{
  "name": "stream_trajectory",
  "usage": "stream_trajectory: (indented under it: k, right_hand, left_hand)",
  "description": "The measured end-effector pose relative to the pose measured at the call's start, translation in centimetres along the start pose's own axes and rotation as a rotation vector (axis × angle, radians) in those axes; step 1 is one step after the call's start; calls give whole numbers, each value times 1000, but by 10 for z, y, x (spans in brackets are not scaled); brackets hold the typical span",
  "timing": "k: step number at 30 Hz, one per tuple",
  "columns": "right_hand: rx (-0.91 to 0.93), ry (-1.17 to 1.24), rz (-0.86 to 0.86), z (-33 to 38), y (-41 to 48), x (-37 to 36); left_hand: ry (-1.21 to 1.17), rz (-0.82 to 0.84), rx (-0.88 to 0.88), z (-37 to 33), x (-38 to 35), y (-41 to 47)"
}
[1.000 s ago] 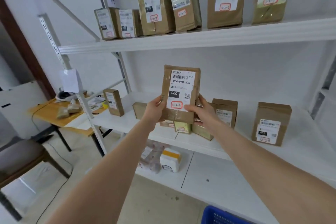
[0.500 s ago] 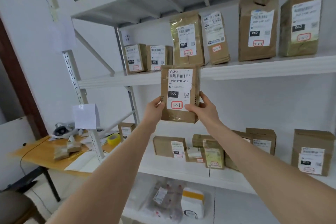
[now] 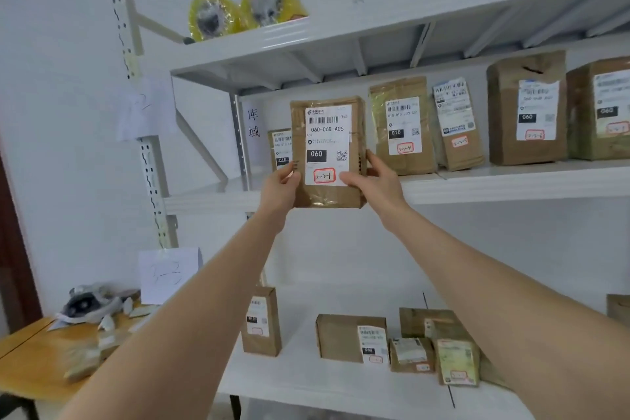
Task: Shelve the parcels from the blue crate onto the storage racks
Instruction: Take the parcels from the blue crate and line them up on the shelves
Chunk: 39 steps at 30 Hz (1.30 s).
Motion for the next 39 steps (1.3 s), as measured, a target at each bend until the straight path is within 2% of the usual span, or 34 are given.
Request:
stream_trajectory:
  k: [7, 17, 22, 30, 39]
  right_hand:
    - [93, -31, -30, -15, 59, -53]
    - [127, -144, -65, -30, 114, -130]
    - [153, -144, -96, -38, 117, -176]
    - [152, -353, -116, -39, 110, -248]
    - [152, -562, -102, -58, 105, -290]
  left_hand:
    - [-83, -10, -82, -6, 32, 60]
    - [-140, 14, -99, 2, 91, 140]
    - [-190, 18, -121, 13, 139, 174]
    - [-114, 56, -134, 33, 207, 212]
    - [-76, 135, -118, 61, 233, 221]
Point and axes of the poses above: each hand's wrist, its own y-axis towards the middle knuckle, its own x-axis out of the back of the hand, z = x × y, the point moved 1 cm from there along y, towards the middle knuckle, and after that the axes turned 9 degrees about x, right-handed, at the moved point
